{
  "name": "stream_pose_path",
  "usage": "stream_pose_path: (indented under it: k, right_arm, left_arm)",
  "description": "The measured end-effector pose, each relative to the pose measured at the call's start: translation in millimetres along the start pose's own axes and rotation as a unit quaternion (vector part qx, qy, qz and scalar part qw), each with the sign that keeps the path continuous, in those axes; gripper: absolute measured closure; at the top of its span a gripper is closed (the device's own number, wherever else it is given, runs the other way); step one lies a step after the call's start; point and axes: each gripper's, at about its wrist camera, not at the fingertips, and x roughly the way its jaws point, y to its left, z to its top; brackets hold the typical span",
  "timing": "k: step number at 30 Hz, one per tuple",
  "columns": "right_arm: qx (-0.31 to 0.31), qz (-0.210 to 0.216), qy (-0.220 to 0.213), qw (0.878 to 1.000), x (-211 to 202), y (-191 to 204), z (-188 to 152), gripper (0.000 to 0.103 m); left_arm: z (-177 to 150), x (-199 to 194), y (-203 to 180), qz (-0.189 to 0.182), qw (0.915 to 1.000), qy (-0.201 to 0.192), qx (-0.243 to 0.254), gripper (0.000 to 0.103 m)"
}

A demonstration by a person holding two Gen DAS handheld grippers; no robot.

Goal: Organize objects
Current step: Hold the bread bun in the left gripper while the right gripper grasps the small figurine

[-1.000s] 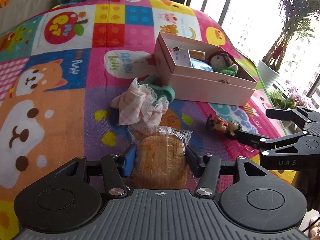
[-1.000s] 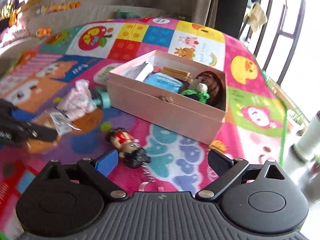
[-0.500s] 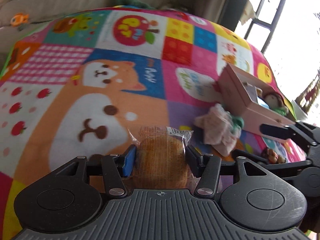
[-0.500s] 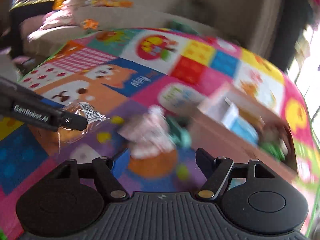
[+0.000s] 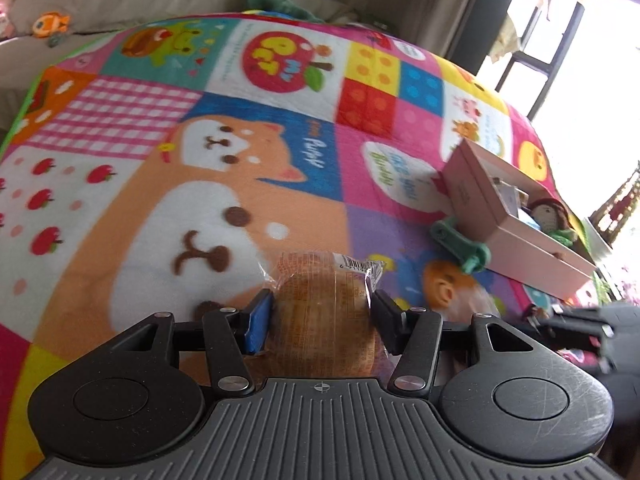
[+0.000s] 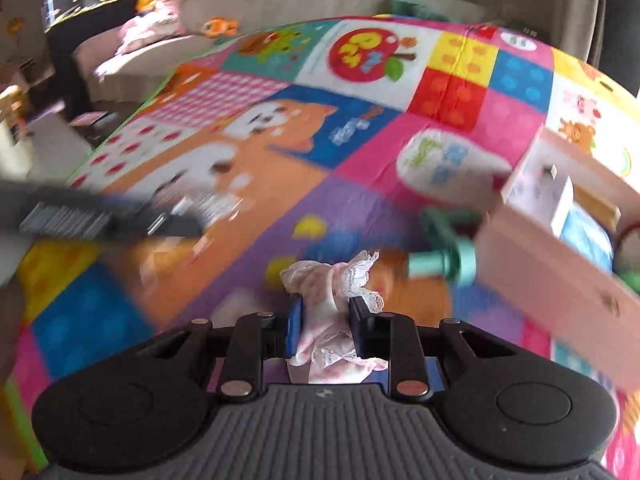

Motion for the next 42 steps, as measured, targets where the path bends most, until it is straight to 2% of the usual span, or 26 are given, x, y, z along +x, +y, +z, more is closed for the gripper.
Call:
stream_pose_path:
  k: [3,4,8,11,14,18,20,23,24,27,31,37,39,40,42]
  right_arm:
    - [-0.019,-0.036,-0.003,0.999,-25.5,-6.4,-26.5,0.078]
    - [-0.018,-0.047,-0.004,0.999,-33.8,-10.4,-34.2,0.075]
    - [0.026,-0.051,-0.026,0.998,-69.9,-30.4,-57.4,0.048]
    - [0.065,-0.061,-0.052,0.995,-91.9,-48.2,-67.1,0.039]
    - [0.089,-0.098,-0.055,0.990,-88.5,-67.6,-65.5,0.038]
    - [0.096,-0.122,-0.025,0.987,-65.0,-86.8,-64.6,0.039]
    - [0.073,-0.170,-0.022,0.983,-56.8,-92.3,-64.4,0.039]
    - [0.060,-0.246,-0.027,0.967,-54.4,-102.1,-64.8,0.039]
    - [0.065,-0.247,-0.030,0.966,-57.4,-106.2,-65.3,0.039]
    - [0.105,-0.193,-0.043,0.975,-71.2,-114.3,-66.3,0.037]
    - [0.135,-0.129,-0.052,0.981,-73.9,-107.4,-65.5,0.027]
    - [0.155,-0.109,-0.047,0.981,-38.2,-104.9,-48.8,0.024]
    - [0.163,-0.102,-0.040,0.980,-26.9,-107.8,-43.6,0.026]
    - [0.165,-0.099,-0.038,0.981,-24.5,-107.5,-41.6,0.035]
    - [0.163,-0.099,-0.041,0.981,-26.4,-105.1,-39.0,0.040]
  left_arm:
    - [-2.3,8.3,-19.8,-0.019,0.9996,0.011,0.018,0.044]
    - [-3.4,11.0,-27.4,-0.025,0.9993,0.014,0.025,0.044]
    - [-7.5,21.1,-59.0,-0.048,0.9971,0.026,0.053,0.044]
    - [-11.5,27.0,-78.9,-0.063,0.9946,0.039,0.073,0.044]
    - [-14.7,31.8,-96.2,-0.070,0.9920,0.047,0.094,0.044]
    - [-14.9,35.2,-105.5,-0.073,0.9903,0.054,0.105,0.044]
    - [-14.5,35.8,-105.2,-0.073,0.9904,0.055,0.104,0.044]
    - [-14.4,35.2,-103.7,-0.073,0.9905,0.056,0.102,0.044]
    - [-14.5,35.3,-103.5,-0.073,0.9905,0.057,0.102,0.044]
    - [-14.5,35.9,-103.5,-0.072,0.9907,0.056,0.101,0.044]
    - [-16.3,35.3,-105.0,-0.069,0.9903,0.053,0.108,0.044]
    - [-22.2,33.3,-106.3,-0.068,0.9885,0.052,0.125,0.041]
    - [-22.6,33.2,-103.6,-0.070,0.9891,0.054,0.118,0.040]
    - [-22.7,32.9,-102.8,-0.071,0.9893,0.054,0.115,0.040]
    - [-23.5,32.0,-102.8,-0.071,0.9894,0.053,0.115,0.041]
